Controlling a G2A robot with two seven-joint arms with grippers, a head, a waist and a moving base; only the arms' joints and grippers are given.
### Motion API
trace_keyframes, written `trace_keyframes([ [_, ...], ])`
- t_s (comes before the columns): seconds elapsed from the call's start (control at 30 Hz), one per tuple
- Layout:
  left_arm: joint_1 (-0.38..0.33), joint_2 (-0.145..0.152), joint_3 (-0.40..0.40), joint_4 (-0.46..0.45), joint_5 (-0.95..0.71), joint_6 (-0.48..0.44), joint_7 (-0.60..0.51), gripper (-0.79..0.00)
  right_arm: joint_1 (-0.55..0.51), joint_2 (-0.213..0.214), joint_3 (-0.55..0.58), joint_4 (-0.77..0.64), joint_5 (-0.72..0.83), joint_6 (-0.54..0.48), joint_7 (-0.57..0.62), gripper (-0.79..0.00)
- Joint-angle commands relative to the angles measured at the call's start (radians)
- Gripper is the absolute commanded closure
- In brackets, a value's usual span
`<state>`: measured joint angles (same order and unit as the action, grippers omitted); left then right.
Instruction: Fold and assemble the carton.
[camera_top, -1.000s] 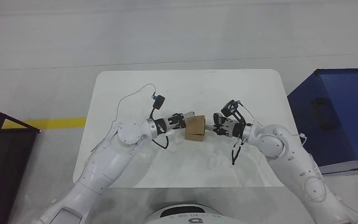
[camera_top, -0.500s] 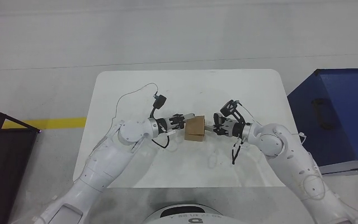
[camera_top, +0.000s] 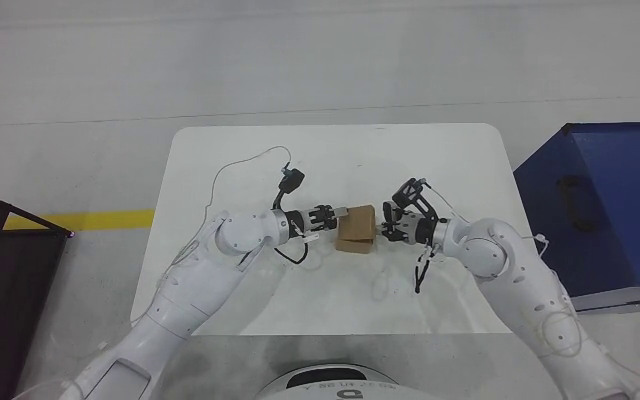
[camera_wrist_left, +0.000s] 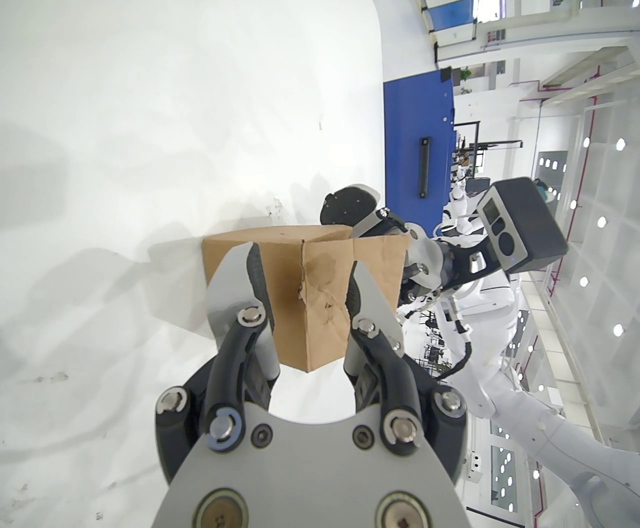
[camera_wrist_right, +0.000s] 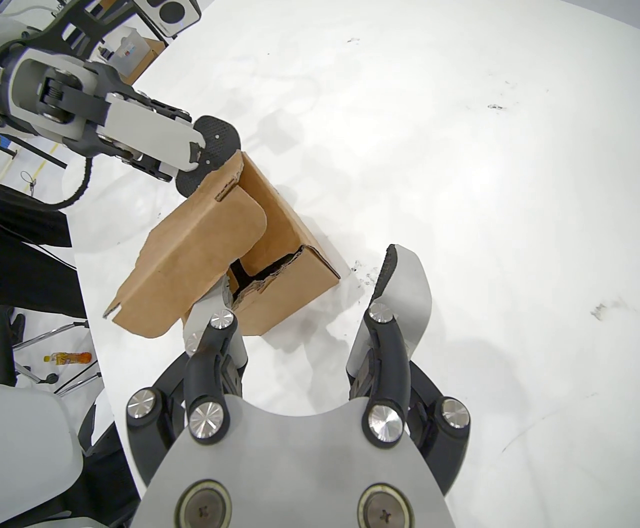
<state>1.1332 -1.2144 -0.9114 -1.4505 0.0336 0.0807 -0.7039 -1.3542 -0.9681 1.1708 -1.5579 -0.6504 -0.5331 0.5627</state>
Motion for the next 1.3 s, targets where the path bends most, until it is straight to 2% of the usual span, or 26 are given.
trace_keyframes([
  [0.0,-0.001,0.000,0.000,0.000,0.005,0.002,-0.001,-0.376,-0.003,0.002,0.016,-0.003,-0.005,0.005,-0.010,-0.560],
  [0.1,-0.002,-0.001,0.004,-0.002,0.011,0.003,-0.004,-0.403,-0.018,0.009,0.052,-0.015,-0.022,0.019,-0.012,-0.566],
  [0.27,-0.005,-0.003,0.010,-0.002,0.020,0.006,-0.007,-0.453,-0.061,0.025,0.117,-0.097,-0.145,0.123,0.036,-0.628],
  [0.4,-0.006,-0.005,0.011,-0.001,0.020,0.005,-0.010,-0.468,-0.105,0.031,0.154,-0.151,-0.123,0.104,0.024,-0.628],
  [1.27,0.003,-0.010,0.027,-0.026,0.061,0.027,-0.017,-0.480,-0.060,0.016,0.053,-0.131,-0.128,0.069,0.071,-0.597],
])
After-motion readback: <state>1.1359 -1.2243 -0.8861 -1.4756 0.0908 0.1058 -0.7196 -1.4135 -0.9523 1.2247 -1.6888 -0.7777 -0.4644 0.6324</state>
